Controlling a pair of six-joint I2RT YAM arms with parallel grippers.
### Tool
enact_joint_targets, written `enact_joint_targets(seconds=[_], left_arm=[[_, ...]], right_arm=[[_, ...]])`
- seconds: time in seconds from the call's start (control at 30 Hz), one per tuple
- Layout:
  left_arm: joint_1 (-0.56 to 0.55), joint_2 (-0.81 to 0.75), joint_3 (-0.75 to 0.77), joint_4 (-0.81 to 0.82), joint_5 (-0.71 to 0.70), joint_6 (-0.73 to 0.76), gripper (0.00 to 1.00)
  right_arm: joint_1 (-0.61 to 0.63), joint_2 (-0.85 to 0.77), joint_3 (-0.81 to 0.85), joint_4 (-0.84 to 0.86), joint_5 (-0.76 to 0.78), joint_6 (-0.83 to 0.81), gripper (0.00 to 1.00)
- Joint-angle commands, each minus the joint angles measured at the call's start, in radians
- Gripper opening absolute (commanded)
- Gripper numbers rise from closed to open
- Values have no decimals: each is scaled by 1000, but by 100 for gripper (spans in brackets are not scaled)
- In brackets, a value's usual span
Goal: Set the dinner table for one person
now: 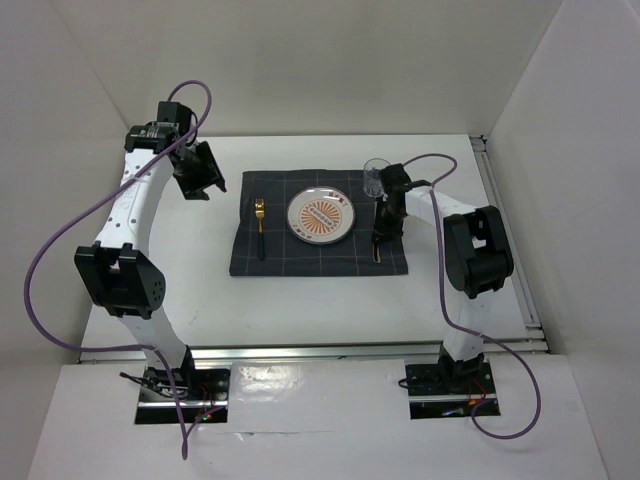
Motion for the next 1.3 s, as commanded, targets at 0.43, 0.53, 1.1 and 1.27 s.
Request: enact_joint_targets(seconds=[0.43,0.53,1.1,1.27], left_arm=[[8,-43,-14,12,11,28,61],[8,-43,-14,12,11,28,61],[8,-21,-14,3,96,94,59],[8,-30,-14,26,115,85,59]], right_arm=[[55,-36,70,-44,114,-6,58],[73,-46,79,-69,146,-6,60],[-204,-594,-11,-253,283,20,100],[-295,-615,3,-273,260,31,100]])
